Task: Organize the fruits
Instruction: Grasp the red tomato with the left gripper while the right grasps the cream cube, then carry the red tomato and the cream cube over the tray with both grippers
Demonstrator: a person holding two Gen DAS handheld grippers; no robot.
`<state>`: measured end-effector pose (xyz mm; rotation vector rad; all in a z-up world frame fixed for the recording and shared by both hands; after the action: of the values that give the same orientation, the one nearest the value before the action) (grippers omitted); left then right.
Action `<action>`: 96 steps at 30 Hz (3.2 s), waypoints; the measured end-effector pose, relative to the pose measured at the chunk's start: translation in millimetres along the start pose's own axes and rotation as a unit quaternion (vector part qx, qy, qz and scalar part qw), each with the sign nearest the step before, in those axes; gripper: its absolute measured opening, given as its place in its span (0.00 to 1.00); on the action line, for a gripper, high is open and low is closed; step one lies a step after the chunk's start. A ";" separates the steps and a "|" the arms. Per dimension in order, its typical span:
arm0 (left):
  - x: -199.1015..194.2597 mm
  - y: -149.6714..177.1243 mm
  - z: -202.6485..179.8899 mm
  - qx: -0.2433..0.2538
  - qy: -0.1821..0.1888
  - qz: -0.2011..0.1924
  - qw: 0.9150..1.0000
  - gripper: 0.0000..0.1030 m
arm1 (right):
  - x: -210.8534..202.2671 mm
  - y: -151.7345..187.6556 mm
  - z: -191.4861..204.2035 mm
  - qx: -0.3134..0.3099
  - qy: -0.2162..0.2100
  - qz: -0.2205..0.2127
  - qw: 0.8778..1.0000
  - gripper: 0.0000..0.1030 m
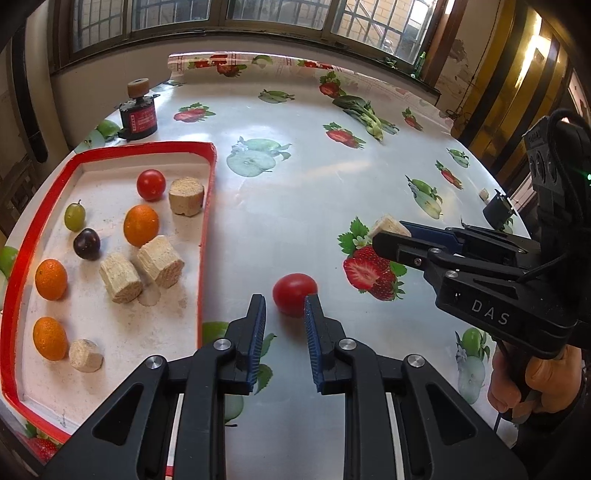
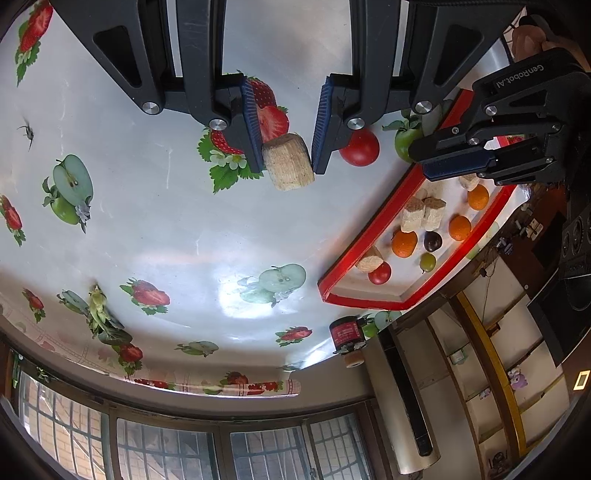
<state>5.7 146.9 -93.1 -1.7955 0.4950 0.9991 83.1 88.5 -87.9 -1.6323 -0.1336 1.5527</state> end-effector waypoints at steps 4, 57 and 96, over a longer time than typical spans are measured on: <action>23.1 -0.8 -11.5 0.019 -0.011 0.020 1.000 0.29 | -4.3 4.2 -15.5 0.013 0.007 0.000 1.000 0.27; -50.4 28.1 76.9 -0.020 -0.088 -0.039 0.995 0.29 | -1.8 -8.2 66.7 -0.040 -0.045 -0.004 0.998 0.26; -82.5 65.4 188.2 -0.119 -0.119 -0.045 0.985 0.29 | 43.6 -8.1 162.4 -0.105 -0.100 0.032 0.989 0.26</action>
<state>-165.1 278.6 -96.3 -1.8570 0.1497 1.2312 -43.0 199.9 -93.6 -1.6501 -0.3663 1.8002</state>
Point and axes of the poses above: each gripper's, at about its wrist camera, not at the fingertips, and x roughly the way its jaws point, z to its left, y to its underside, the point moved 8 cm from there along x, roughly the way its jaws point
